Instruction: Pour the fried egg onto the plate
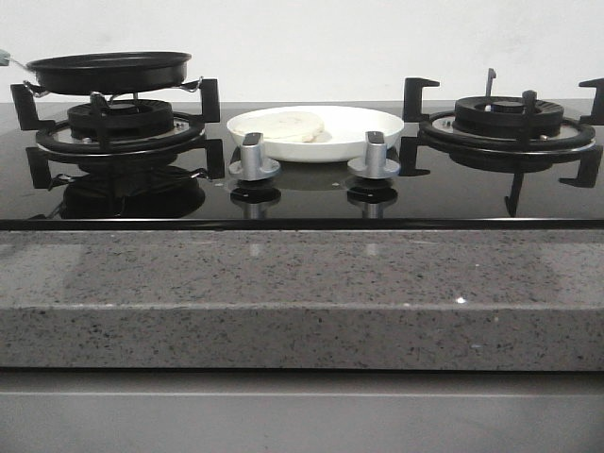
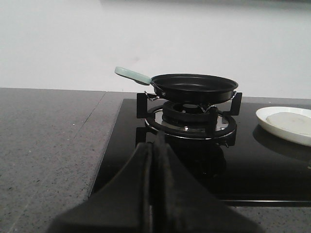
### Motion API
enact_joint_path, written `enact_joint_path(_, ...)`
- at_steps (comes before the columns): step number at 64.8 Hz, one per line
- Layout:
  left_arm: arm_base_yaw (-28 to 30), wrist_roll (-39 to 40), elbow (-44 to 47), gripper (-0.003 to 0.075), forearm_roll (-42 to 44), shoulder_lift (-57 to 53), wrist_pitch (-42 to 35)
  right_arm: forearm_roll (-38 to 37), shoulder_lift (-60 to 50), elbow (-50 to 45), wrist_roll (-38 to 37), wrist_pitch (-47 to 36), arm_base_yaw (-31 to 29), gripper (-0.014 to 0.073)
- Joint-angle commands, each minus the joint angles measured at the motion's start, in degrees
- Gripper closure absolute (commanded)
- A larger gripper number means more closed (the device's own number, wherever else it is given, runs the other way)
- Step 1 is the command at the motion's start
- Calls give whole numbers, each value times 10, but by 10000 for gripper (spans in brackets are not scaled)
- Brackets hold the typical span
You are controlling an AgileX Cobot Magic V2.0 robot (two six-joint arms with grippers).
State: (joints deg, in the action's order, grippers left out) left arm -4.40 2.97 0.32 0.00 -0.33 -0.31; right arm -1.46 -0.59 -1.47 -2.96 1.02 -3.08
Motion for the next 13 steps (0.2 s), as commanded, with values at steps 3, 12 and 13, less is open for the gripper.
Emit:
enact_joint_path(3, -4, -1, 3, 739, -6, -9, -47, -7, -11, 2, -1, -43, -4, 660)
enact_joint_path(12, -4, -1, 3, 739, -6, -9, -47, -7, -11, 2, -1, -43, -4, 660)
enact_joint_path(13, -4, -1, 3, 739, -6, -9, -47, -7, -11, 2, -1, -43, -4, 660)
